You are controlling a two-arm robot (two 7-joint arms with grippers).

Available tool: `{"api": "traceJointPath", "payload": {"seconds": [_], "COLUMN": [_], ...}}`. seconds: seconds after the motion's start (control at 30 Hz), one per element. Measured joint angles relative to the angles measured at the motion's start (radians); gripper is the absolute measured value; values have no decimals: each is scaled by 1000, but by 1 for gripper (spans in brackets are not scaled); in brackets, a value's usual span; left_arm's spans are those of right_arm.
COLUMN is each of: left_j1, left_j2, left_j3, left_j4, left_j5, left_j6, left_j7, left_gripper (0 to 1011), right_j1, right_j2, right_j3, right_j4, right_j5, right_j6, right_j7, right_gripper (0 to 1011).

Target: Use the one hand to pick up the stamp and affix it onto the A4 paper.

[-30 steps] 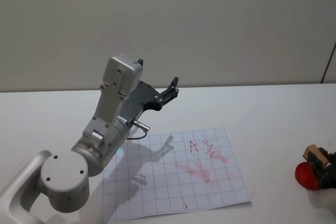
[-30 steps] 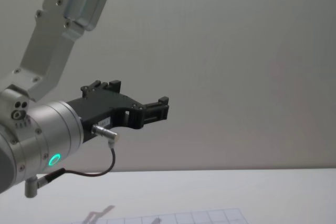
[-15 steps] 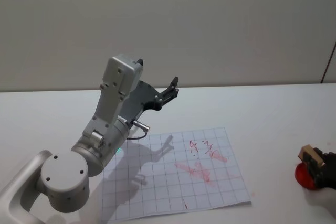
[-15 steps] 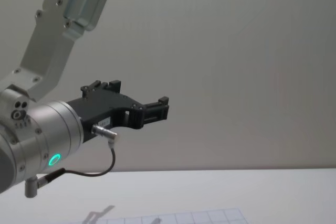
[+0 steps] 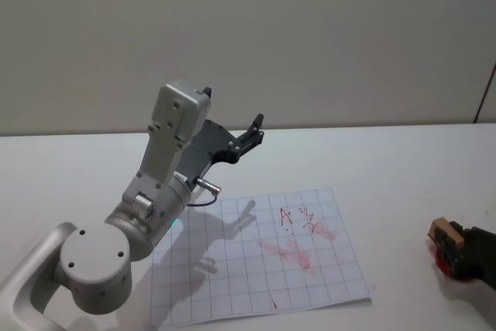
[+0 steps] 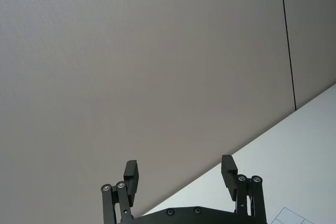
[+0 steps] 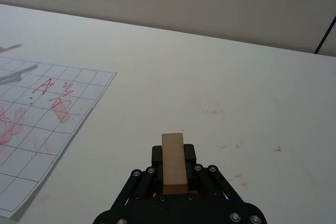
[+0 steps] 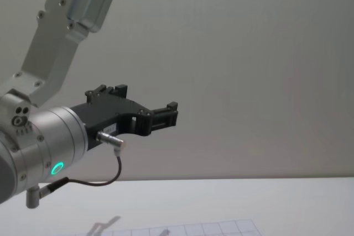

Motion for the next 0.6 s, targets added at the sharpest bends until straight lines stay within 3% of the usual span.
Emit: {"api": "traceJointPath", "payload": {"seconds": [0.6], "left_j1": [0], "left_j2": [0], "left_j3": [0], "left_j4": [0], "left_j5": [0], "left_j6": [0], "left_j7": [0], "left_gripper": [1001], "right_j1": [10], "right_j2": [-11], "right_j3": [-6], "right_j4": [16], "right_j5": [-11], "right_j6": [15], "right_j7": [-4], "right_gripper": [220]}}
